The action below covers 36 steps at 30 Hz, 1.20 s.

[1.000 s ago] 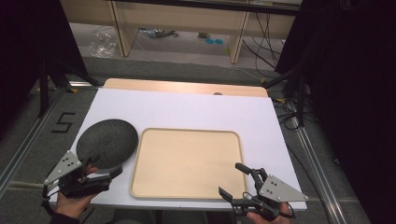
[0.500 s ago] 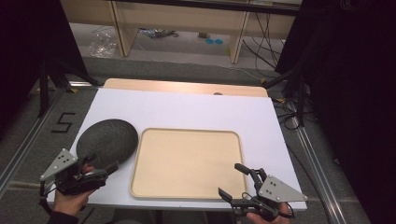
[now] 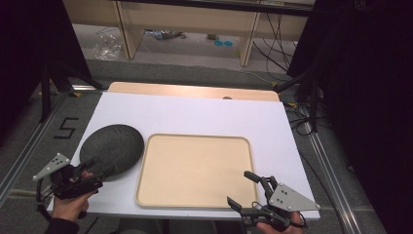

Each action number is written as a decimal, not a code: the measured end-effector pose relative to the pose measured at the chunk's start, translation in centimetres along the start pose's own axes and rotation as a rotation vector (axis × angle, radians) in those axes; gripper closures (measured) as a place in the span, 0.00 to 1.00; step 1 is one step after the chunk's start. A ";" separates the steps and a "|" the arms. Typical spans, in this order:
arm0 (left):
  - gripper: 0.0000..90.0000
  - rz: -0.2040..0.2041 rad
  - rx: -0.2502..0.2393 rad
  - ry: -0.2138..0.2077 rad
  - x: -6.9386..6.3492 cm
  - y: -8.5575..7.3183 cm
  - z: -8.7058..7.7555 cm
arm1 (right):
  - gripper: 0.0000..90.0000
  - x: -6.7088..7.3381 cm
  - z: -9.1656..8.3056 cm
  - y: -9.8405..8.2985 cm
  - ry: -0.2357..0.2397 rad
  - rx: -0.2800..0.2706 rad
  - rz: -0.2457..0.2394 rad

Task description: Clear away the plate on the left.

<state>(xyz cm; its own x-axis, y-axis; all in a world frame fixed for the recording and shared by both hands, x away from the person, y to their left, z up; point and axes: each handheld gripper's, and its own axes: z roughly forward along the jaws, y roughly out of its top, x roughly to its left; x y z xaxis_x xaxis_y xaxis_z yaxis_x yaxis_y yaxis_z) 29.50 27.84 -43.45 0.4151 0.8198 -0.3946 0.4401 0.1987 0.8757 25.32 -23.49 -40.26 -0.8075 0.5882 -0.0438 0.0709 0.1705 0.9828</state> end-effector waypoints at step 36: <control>0.19 -0.242 0.041 0.189 7.9 0.4 1.9 | 0.17 0.2 0.0 0.0 0.028 0.013 -0.002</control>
<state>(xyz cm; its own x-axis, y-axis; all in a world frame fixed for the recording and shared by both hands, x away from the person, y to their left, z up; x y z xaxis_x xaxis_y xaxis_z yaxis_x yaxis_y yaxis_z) 34.46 33.38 -46.72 0.1402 0.8374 -0.5282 0.5411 0.3820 0.7492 25.17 -23.37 -40.22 -0.8238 0.5655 -0.0407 0.0765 0.1819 0.9803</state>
